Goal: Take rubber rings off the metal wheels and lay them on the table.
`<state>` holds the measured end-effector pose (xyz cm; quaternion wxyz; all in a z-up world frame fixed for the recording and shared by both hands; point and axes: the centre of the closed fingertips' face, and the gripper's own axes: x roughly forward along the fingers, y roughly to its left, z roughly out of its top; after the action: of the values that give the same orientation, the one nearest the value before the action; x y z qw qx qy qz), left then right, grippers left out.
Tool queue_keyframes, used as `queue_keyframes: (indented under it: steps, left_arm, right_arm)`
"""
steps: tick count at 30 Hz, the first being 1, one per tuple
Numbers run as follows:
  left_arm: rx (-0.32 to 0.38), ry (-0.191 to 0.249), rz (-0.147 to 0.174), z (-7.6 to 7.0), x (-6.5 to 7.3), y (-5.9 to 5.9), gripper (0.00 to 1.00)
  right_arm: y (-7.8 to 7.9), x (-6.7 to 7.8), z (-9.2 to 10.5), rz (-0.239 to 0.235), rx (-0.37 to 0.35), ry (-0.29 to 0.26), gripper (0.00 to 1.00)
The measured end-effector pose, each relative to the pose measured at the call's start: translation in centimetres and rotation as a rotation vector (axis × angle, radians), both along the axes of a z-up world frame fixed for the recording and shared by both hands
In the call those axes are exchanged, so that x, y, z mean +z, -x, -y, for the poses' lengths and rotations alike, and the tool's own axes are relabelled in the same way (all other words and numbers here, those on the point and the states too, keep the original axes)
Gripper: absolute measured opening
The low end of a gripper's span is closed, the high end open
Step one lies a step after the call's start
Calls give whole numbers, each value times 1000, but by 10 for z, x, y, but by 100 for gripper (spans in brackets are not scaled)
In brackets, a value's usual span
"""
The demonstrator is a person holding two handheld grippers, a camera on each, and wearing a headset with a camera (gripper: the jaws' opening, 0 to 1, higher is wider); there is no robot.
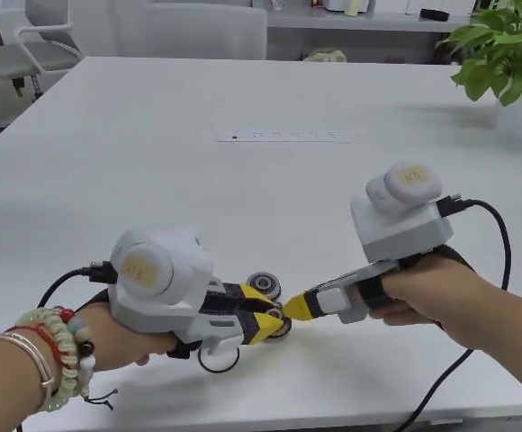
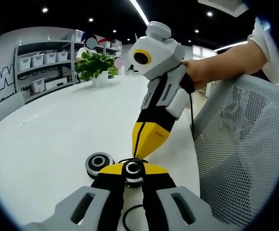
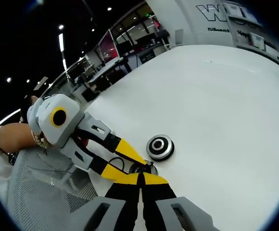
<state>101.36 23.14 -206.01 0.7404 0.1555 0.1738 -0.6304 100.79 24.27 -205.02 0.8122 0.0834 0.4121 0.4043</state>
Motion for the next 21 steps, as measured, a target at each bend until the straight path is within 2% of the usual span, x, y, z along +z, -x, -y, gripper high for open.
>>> queue_keyframes:
  steps: [1,2,3,4,5,8,21]
  left_arm:
    - [1,1,0,0,0,0,8]
    - [3,1,0,0,0,0,8]
    - [5,2,-2,0,0,-1,8]
    - [3,1,-1,0,0,-1,8]
    - [3,1,-1,1,0,0,8]
    - [8,1,0,1,-1,-1,8]
    - [5,-2,-8,2,-1,1,8]
  right_arm:
    - [-6,18,-11,28,-20,-100,0]
    - [-8,13,-4,18,-28,-38,0]
    - [-10,4,6,71,7,68,0]
    - [-4,5,-1,65,12,29,0]
    - [-4,5,0,45,5,10,0]
    - [-8,4,7,38,-20,17,0]
    - [-5,1,6,25,-31,28,0]
